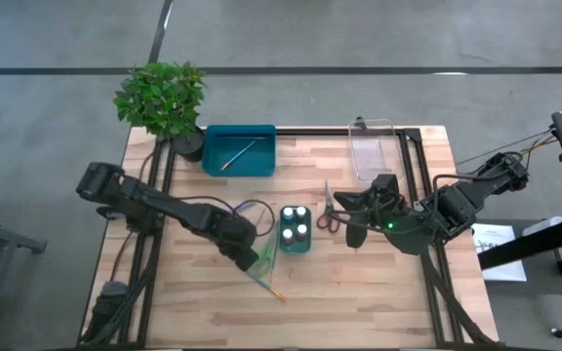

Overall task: Pick & Place Paint Supplies
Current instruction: Put the top big blue paint brush into the blue bin

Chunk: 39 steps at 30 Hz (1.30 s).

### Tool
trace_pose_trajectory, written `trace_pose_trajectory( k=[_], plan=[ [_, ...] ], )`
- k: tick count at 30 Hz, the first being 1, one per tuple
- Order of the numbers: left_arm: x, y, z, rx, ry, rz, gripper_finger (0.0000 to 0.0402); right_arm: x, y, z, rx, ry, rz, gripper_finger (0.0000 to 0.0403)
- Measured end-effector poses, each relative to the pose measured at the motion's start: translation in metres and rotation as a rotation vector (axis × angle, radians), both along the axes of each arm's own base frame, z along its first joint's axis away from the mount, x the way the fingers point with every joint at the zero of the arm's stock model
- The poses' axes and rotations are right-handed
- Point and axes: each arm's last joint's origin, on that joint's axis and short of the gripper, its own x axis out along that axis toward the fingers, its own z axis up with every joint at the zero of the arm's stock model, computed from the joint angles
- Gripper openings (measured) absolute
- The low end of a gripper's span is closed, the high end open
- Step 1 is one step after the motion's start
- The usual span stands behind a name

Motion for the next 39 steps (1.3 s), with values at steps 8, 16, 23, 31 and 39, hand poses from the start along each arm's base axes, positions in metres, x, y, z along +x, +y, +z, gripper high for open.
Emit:
trace_pose_trajectory(
  k=[8, 16, 23, 31, 39],
  plan=[
    [-0.016, 0.019, 0.033, 0.114, -0.04, -0.024, 0.0001, 0.0, 0.0, 0.0, -0.004, 0.001, -0.001, 0.0009],
    [-0.013, 0.088, 0.055, 0.219, 0.011, -0.071, 0.0, 0.0, 0.0, 0.0, -0.013, -0.002, -0.015, 0.0009],
    [-0.023, 0.172, 0.072, 0.33, 0.114, -0.129, 0.0, 0.0, -0.001, 0.0, -0.015, -0.006, -0.023, 0.0009],
    [-0.039, 0.237, 0.077, 0.419, 0.25, -0.161, 0.0, 0.0, -0.001, 0.0, -0.01, -0.013, -0.034, 0.0009],
    [-0.036, 0.251, 0.058, 0.46, 0.36, -0.231, 0.0, 0.0, -0.002, 0.0, 0.005, -0.036, -0.064, 0.0009]
  ],
)
